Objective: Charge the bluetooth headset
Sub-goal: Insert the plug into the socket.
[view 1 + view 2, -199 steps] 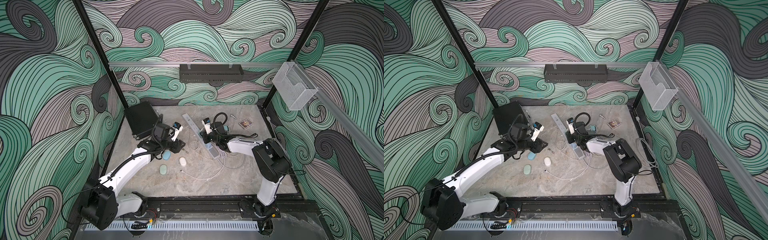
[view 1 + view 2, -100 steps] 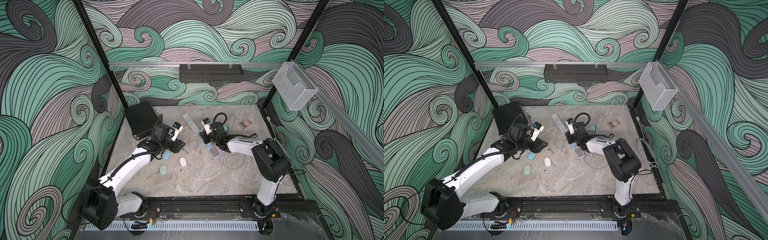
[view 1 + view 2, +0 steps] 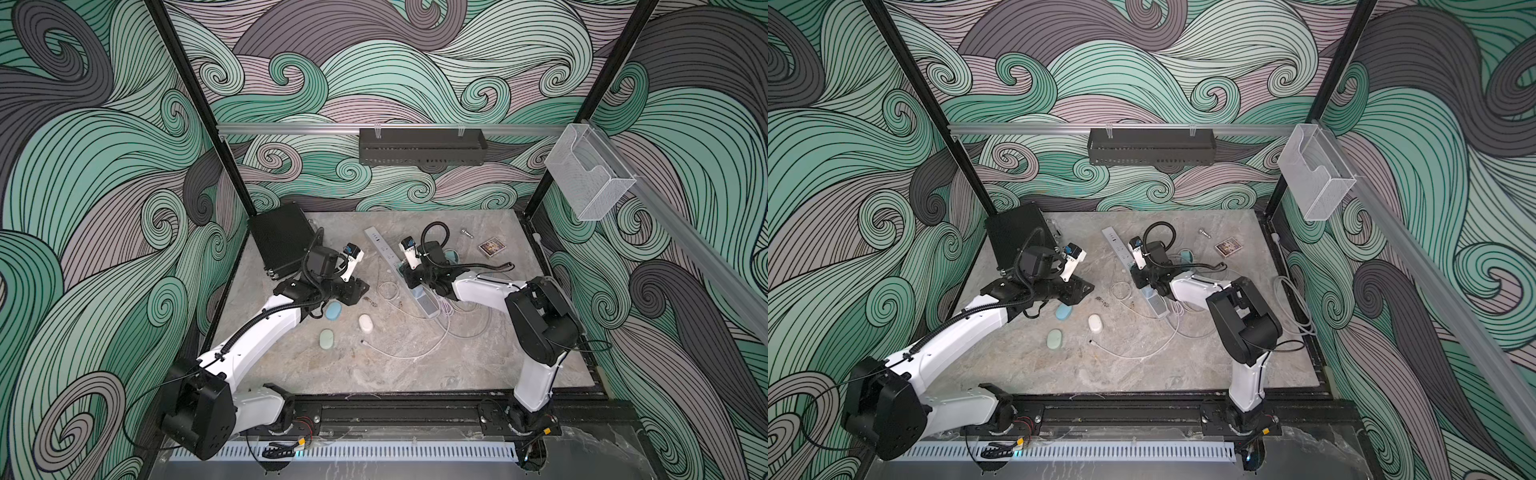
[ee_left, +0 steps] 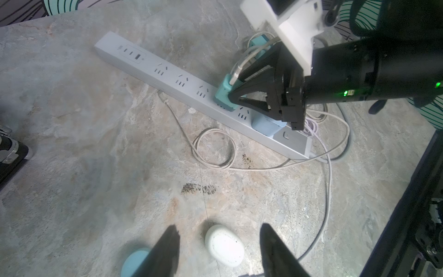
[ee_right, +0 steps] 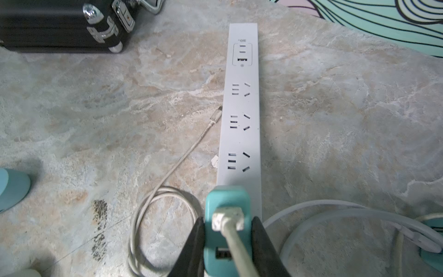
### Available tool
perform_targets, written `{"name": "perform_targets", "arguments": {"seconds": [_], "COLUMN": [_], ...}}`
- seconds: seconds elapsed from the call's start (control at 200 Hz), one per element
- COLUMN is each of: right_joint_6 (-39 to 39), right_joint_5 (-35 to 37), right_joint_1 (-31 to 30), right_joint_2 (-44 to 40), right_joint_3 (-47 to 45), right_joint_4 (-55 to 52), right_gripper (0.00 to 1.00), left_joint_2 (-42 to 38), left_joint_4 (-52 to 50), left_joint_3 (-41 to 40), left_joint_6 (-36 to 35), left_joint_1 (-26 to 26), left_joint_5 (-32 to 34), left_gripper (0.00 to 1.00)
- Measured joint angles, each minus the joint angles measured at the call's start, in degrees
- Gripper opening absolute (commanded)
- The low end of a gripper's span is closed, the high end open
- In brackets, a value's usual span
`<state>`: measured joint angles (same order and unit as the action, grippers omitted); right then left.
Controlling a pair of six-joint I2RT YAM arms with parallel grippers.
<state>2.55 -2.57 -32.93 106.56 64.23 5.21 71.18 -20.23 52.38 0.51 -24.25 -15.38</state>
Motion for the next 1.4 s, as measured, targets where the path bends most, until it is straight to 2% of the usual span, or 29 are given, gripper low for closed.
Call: {"name": "perform_targets", "arguments": {"seconds": [0.455,0.721,1.076,1.401], "right_joint_6": [2.1,2.8,3.1,3.2], "right_joint_5": [-0.9,-0.8,-0.9,-0.8], "right_joint_1": [0.4,0.4,0.3,0.2], "right_joint_2": [5.2,7.4,13.0,16.2], "right_joint_3": [16.8,21.9,33.1,38.5], "right_joint_4": [-25.1,-32.3,-43.2,-47.9], "right_gripper": [0.00,0.00,0.00,0.00], "left_joint_2": [0.0,0.0,0.0,0.0], "left_joint_4": [-0.8,-0.8,-0.8,-0.8], "left_joint_3": [0.0,0.0,0.1,0.1], "left_joint_6": [0.0,0.0,0.0,0.0], "left_joint_1": [0.2,0.2,0.2,0.2], "left_joint_5": [0.8,0.9,0.9,1.0], "left_gripper": [0.54,0.54,0.54,0.54]}}
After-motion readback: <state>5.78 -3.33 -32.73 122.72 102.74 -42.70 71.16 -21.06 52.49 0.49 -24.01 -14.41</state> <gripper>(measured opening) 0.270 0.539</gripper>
